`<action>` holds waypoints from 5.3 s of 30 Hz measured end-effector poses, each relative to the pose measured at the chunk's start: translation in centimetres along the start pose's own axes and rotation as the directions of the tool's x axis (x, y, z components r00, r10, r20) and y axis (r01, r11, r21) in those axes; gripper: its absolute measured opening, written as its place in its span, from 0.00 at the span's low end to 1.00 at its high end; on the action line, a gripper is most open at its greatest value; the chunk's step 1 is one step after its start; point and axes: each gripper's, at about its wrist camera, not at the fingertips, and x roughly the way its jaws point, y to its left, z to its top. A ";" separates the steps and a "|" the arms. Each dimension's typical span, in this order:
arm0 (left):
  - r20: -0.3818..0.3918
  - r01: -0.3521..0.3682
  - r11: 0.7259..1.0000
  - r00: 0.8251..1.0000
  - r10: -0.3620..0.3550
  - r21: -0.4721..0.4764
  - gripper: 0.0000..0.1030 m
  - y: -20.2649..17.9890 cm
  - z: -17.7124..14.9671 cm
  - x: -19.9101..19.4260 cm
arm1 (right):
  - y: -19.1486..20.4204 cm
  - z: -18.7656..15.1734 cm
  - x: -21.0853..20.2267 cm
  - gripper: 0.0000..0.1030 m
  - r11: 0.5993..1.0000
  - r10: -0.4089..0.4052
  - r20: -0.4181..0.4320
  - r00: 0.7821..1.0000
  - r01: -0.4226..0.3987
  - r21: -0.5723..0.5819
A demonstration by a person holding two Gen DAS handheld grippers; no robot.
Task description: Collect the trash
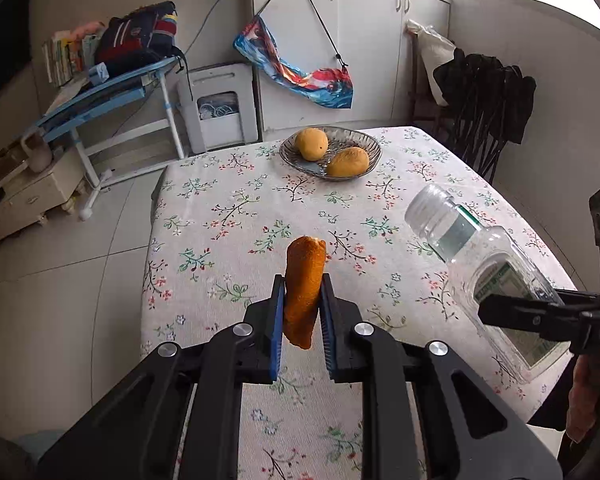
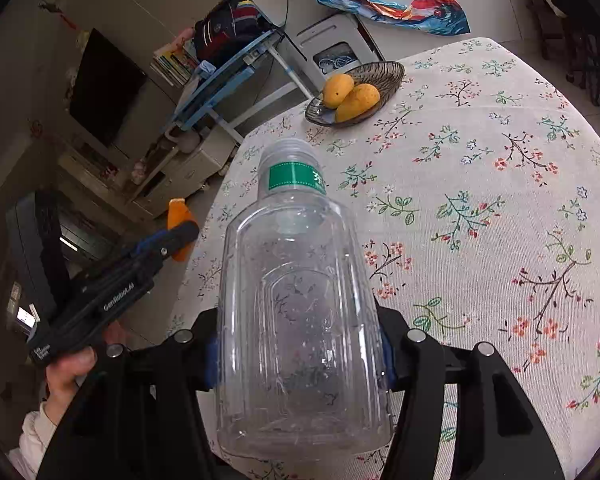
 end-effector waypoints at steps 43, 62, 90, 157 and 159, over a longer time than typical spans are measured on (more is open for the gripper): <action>0.103 -0.007 0.997 0.995 0.014 -0.073 0.16 -3.7 -11.9 -13.1 | 3.5 -12.2 -5.7 0.55 0.992 0.107 -0.135 0.985 -0.116 -0.059; 0.118 0.010 0.998 0.993 -0.002 -0.069 0.16 -4.6 -13.7 -15.7 | 4.7 -21.6 -0.8 0.55 0.962 -0.141 -0.539 0.830 -0.014 -0.274; -0.342 0.226 0.932 0.932 -0.122 0.283 0.26 -14.6 -21.1 -10.9 | 1.5 -15.2 -12.2 0.77 0.991 -0.128 0.176 0.976 0.135 -0.026; 0.197 -0.207 0.972 0.954 0.227 -0.114 0.93 -5.2 -15.2 -17.8 | 6.5 -14.6 -12.2 0.91 0.800 -0.398 0.465 0.791 0.547 -0.246; 0.195 -0.210 0.971 0.954 0.229 -0.117 0.93 -5.1 -15.2 -17.8 | 6.5 -14.6 -12.2 0.91 0.799 -0.400 0.464 0.791 0.549 -0.247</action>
